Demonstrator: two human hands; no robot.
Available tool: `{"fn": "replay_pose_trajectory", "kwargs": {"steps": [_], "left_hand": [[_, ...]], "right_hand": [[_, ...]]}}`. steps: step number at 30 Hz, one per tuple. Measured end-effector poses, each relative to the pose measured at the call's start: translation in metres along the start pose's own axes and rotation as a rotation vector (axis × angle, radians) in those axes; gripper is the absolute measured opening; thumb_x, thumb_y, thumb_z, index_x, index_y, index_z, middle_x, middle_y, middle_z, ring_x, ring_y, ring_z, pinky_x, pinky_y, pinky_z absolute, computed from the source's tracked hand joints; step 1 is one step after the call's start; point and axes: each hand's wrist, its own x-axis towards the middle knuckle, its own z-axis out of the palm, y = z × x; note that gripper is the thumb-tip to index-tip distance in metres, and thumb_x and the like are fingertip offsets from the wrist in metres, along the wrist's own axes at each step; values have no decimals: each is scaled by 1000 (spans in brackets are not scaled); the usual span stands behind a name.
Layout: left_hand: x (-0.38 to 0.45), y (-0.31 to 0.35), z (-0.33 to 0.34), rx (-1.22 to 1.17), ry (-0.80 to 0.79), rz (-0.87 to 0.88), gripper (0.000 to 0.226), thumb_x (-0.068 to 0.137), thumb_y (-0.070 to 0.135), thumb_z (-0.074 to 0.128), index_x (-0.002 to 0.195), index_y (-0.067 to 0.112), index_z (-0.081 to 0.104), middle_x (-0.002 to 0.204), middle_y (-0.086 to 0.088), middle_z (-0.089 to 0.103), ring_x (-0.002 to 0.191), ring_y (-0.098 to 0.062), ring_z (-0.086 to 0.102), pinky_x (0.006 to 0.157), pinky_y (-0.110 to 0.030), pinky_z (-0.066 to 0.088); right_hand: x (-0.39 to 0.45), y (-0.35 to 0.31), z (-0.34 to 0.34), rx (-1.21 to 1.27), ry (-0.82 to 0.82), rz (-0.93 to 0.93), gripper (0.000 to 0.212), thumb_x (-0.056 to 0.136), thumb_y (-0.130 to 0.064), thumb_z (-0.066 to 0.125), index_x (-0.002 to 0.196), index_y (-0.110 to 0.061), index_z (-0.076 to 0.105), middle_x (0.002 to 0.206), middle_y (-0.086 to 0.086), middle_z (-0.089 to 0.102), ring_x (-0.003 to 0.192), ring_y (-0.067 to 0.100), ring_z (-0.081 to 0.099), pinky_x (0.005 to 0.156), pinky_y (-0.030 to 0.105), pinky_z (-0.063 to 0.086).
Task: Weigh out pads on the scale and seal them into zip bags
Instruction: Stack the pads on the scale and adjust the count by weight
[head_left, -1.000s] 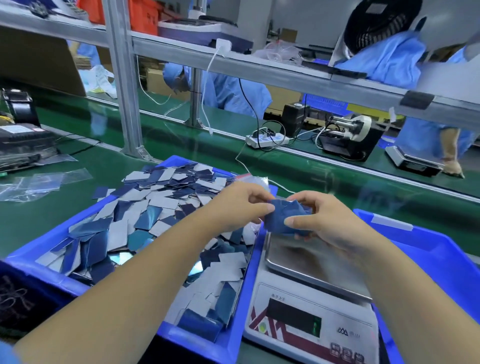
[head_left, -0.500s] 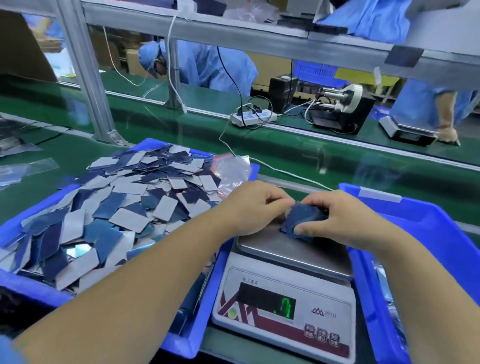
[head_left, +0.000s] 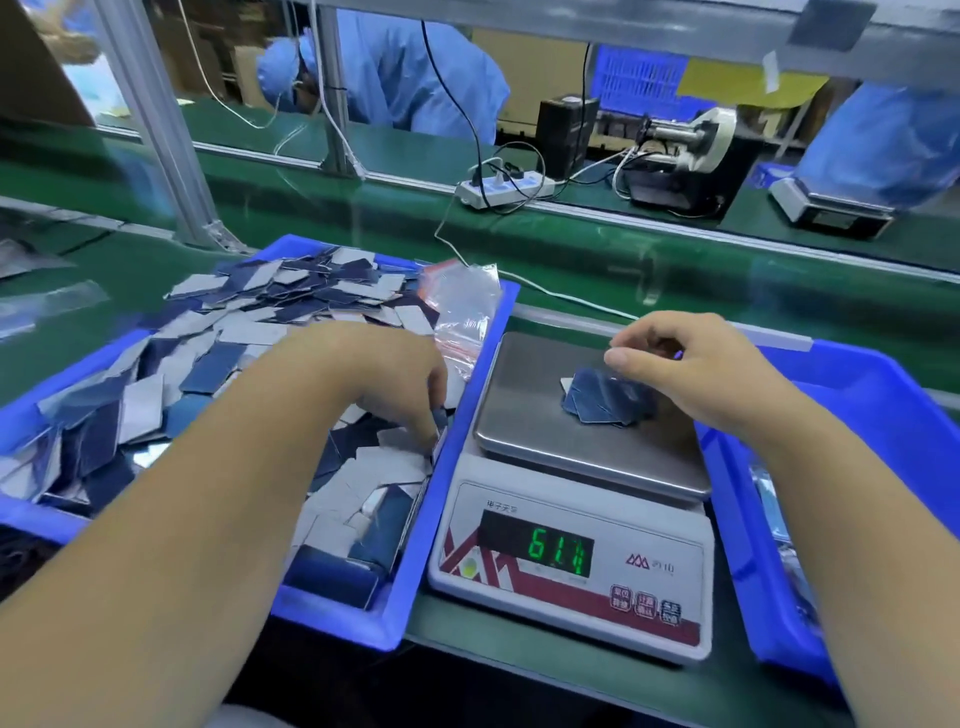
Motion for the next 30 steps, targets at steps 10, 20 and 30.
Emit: {"fn": "replay_pose_trajectory", "kwargs": {"steps": [10,20,30], "left_hand": [[2,1,2,-112,29,67,14,77,26,82,82,27,69,77,11,65,71,-10,58,60,-26,42],[2,-4,-10,-228,250,-38,14,77,20,79,82,31,73,69,10,66,63,-8,60,53,-23,38],[-5,13,-33,-552,759,48,21,84,13,63,74,31,68,69,15,66,57,5,59,47,-16,41]], "right_hand": [[1,2,3,20,54,32,11,87,-30,72,76,-27,72,71,-14,68,56,-2,51,58,23,42],[1,0,0,16,71,46,13,89,-29,70,76,-28,71,67,-15,65,55,-2,50,51,12,40],[-1,-4,1,53,106,33,15,90,-30,69,75,-27,70,67,-11,65,54,-1,49,50,12,38]]}}
